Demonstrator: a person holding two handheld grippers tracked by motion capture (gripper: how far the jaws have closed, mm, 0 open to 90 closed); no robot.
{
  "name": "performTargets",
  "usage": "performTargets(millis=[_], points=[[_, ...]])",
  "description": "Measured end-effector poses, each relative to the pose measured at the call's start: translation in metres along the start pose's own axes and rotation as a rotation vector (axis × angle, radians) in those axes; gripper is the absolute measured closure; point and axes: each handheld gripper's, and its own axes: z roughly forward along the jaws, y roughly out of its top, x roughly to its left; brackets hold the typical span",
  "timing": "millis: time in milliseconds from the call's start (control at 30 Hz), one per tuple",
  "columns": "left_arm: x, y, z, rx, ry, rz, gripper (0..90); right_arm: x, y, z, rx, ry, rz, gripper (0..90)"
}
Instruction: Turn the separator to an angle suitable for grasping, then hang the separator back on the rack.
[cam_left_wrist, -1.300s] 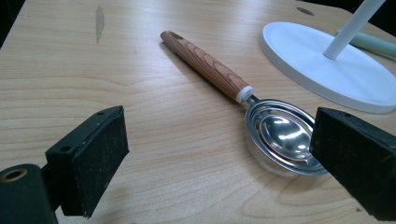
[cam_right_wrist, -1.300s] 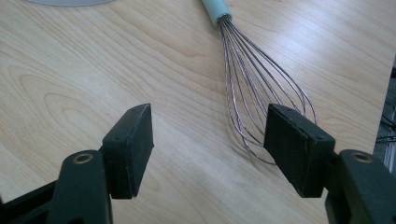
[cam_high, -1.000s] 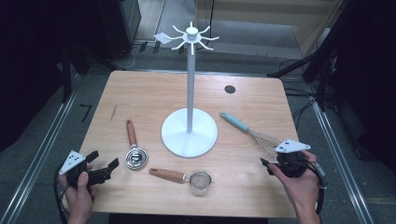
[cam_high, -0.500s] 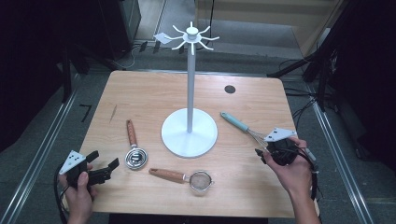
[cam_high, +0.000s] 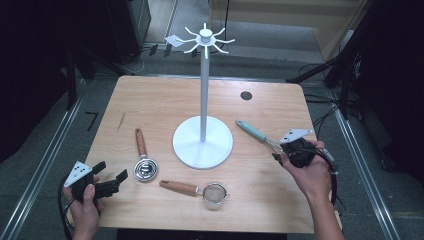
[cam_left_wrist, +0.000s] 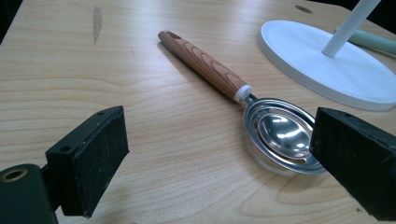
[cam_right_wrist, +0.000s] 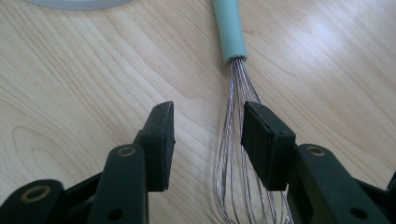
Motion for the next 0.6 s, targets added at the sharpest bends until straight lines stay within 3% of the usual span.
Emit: performTargets(millis=[200,600], points=[[0.000,0.000,0.000,0.000,-0.003,-0.001,5.0,-0.004,0.011,0.007,0.044,-0.021,-0.007,52.8],[0.000,0.000,0.000,-0.001,-0.002,0.000,5.0,-0.021,0.027,0.020,0.125,-0.012,-0.028,52.1]])
